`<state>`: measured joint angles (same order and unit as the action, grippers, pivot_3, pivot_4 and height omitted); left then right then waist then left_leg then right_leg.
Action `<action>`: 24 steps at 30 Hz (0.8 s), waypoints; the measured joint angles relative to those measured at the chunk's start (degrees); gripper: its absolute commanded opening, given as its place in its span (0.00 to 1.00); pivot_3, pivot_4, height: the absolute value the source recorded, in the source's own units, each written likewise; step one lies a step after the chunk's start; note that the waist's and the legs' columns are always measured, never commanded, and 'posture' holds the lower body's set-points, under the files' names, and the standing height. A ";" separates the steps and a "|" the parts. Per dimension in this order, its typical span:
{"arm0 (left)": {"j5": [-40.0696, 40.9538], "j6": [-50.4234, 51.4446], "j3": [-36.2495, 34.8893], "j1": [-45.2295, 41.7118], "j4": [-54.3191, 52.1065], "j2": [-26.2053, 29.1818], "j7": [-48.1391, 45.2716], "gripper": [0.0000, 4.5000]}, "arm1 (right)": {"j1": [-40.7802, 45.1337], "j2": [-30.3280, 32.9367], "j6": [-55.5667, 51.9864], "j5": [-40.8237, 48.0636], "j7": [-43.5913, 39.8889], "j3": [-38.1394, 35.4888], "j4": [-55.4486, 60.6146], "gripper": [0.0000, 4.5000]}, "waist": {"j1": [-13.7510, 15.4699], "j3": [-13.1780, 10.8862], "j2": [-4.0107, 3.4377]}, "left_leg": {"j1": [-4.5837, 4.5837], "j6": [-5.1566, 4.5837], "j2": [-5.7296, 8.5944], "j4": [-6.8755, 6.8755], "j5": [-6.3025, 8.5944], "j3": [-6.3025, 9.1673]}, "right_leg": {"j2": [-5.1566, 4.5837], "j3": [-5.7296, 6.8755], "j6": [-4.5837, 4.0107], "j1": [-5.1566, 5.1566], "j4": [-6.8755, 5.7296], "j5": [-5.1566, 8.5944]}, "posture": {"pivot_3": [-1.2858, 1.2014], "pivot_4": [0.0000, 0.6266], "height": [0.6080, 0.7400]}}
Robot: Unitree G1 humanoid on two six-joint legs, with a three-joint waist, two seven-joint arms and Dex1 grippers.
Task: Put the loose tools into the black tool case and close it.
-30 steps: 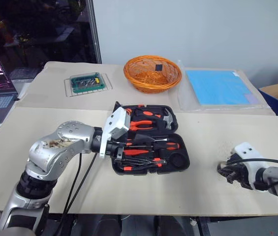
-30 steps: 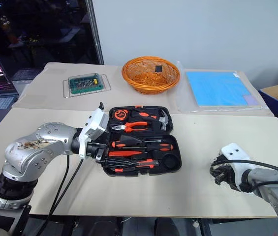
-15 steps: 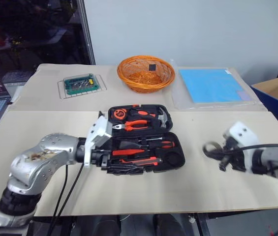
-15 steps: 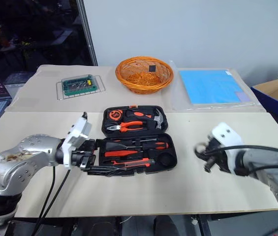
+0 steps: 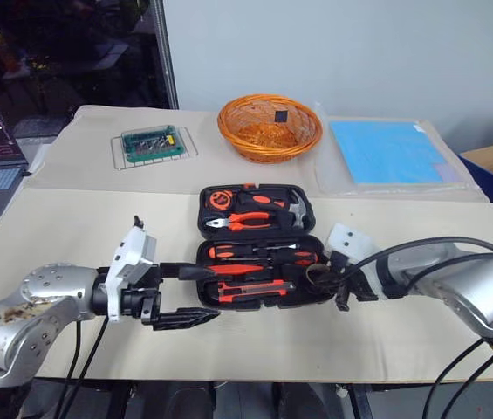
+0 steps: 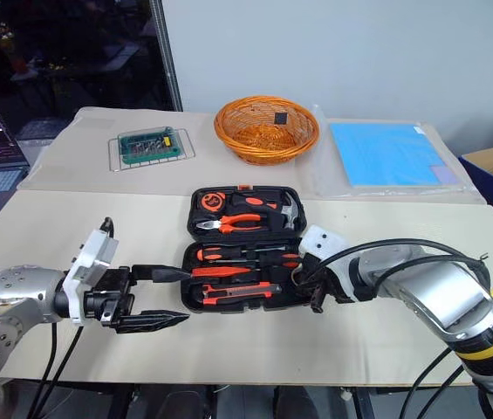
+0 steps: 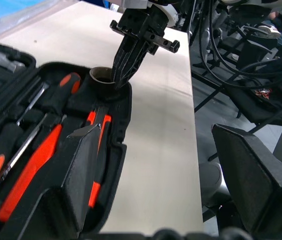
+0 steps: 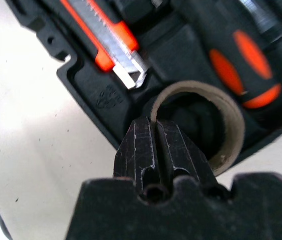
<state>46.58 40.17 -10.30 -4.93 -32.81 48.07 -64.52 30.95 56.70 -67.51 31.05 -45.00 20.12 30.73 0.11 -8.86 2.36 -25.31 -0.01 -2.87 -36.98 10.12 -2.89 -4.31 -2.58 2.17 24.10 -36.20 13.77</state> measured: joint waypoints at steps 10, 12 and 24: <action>-1.79 -2.12 0.00 0.76 0.05 0.13 1.31 0.84 | 0.69 -0.34 3.96 -4.77 -3.96 3.49 -2.24 0.22 | 0.08 0.00 0.00 | 0.01 0.00 0.02 -0.05 -0.01 -0.05 | -0.04 -0.01 0.01 -0.01 0.01 -0.02 | 0.52 0.24 1.00; -1.89 -2.25 0.01 0.77 0.12 0.12 1.88 0.84 | 0.67 -1.95 3.99 -5.14 -3.39 2.72 -3.21 0.37 | 0.03 0.01 0.01 | 0.01 0.01 0.00 -0.03 0.00 -0.04 | -0.02 -0.01 0.00 0.00 0.00 -0.03 | 0.52 0.24 1.00; -3.36 10.21 0.83 -12.11 13.07 -10.34 26.72 0.84 | 3.29 -19.72 0.91 3.85 7.09 -22.79 -7.19 0.46 | 0.14 -0.02 0.09 | 0.00 0.01 0.03 -0.26 -0.14 0.13 | 0.12 -0.02 0.20 -0.11 -0.22 -0.18 | 0.52 0.24 1.00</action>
<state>43.22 50.38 -9.46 -17.05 -19.75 37.73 -37.80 34.24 36.98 -66.60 34.90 -37.91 -2.67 23.54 0.25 -8.87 2.45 -25.31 0.00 -2.84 -37.24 9.98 -2.76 -4.19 -2.60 2.36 24.00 -36.41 13.59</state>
